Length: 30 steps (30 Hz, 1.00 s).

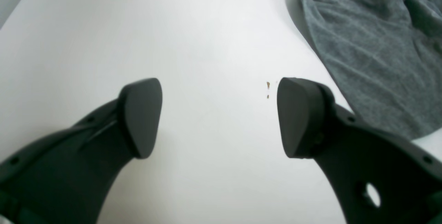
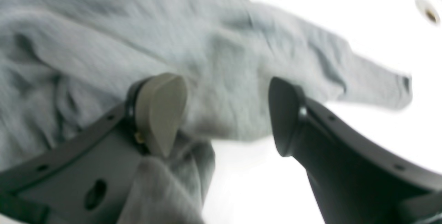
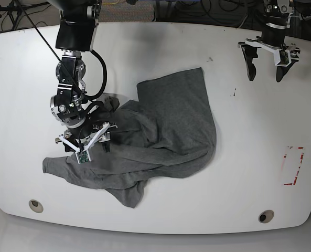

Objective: Fold the T-shirt properly
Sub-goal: 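Drag the held fabric across the table with the right gripper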

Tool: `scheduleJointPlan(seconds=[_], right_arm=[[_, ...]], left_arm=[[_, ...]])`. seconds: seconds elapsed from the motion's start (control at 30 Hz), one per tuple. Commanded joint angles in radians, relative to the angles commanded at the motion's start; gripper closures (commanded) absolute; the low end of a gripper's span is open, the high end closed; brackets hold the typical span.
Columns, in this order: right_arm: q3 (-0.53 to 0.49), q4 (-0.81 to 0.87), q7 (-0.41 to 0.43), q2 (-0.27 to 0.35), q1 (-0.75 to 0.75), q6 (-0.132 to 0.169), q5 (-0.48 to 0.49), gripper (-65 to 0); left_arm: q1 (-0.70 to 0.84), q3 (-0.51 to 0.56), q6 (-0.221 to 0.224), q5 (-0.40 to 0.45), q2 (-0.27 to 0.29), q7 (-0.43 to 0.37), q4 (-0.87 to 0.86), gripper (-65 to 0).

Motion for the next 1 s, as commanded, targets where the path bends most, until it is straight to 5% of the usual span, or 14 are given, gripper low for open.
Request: scheduleJointPlan(seconds=[0.6,1.0], right_arm=[[0.002,0.292,-0.052,-0.057,-0.278,0.002,0.000,-39.5],[0.002,0.293,-0.046,-0.058,-0.423,0.000,0.000,-39.5]], left_arm=[[-0.078,-0.006,0.000,0.002,0.000,0.098,0.000,-49.0],[-0.110,-0.006,0.000,0.002,0.000,0.153,0.000,-49.0]])
